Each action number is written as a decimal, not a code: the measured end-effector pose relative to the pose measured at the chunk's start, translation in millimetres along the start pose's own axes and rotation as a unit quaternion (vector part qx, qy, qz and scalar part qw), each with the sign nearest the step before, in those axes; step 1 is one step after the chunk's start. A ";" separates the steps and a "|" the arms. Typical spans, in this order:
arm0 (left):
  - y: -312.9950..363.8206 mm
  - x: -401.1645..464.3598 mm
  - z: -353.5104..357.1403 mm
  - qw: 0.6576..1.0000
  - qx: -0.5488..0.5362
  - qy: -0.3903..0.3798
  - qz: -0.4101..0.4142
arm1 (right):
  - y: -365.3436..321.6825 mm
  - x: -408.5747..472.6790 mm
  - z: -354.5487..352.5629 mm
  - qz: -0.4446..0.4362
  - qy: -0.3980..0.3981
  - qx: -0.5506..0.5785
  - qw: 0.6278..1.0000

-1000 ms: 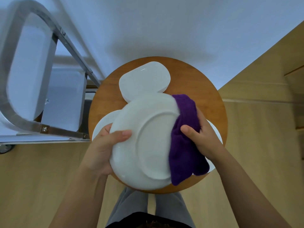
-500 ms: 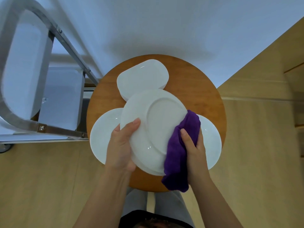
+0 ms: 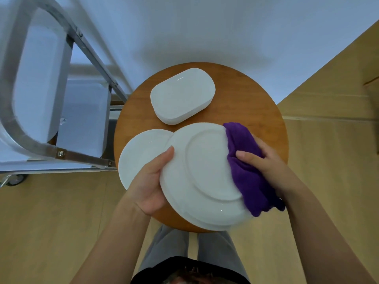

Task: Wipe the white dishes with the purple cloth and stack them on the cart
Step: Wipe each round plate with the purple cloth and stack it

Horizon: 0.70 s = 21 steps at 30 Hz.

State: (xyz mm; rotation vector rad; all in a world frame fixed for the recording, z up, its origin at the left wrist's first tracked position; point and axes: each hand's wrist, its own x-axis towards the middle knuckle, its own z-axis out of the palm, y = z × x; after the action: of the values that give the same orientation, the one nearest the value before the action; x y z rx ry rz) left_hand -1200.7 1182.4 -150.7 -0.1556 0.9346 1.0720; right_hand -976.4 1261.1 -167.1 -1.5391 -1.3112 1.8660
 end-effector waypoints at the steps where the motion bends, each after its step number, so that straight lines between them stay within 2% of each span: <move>1: -0.5 -0.2 1.1 1.000 0.016 0.014 0.016 | 1.0 -1.5 2.5 -0.005 0.009 0.008 1.000; 7: -5.5 -5.7 18.7 0.991 0.045 0.030 0.125 | 18.0 -16.0 41.5 -0.024 0.115 0.067 0.991; 13: -31.1 0.9 43.0 0.971 0.094 0.116 0.189 | 23.1 -33.5 90.9 -0.013 0.197 0.042 0.979; 16: -35.0 1.7 45.0 0.963 0.119 0.145 0.195 | 21.0 -39.6 95.7 -0.025 0.221 0.039 0.974; 19: -38.3 2.6 43.3 0.959 0.163 0.165 0.164 | 13.9 -48.6 102.3 -0.050 0.201 0.028 0.978; 21: -36.2 1.3 39.6 0.957 0.196 0.154 0.146 | 10.9 -53.4 95.9 -0.104 0.192 -0.032 0.975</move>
State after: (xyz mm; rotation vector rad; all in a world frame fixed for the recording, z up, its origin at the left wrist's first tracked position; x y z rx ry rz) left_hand -1148.6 1185.9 -138.3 0.1550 1.4683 1.1261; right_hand -1043.8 1175.4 -150.7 -1.6233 -1.3001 1.3297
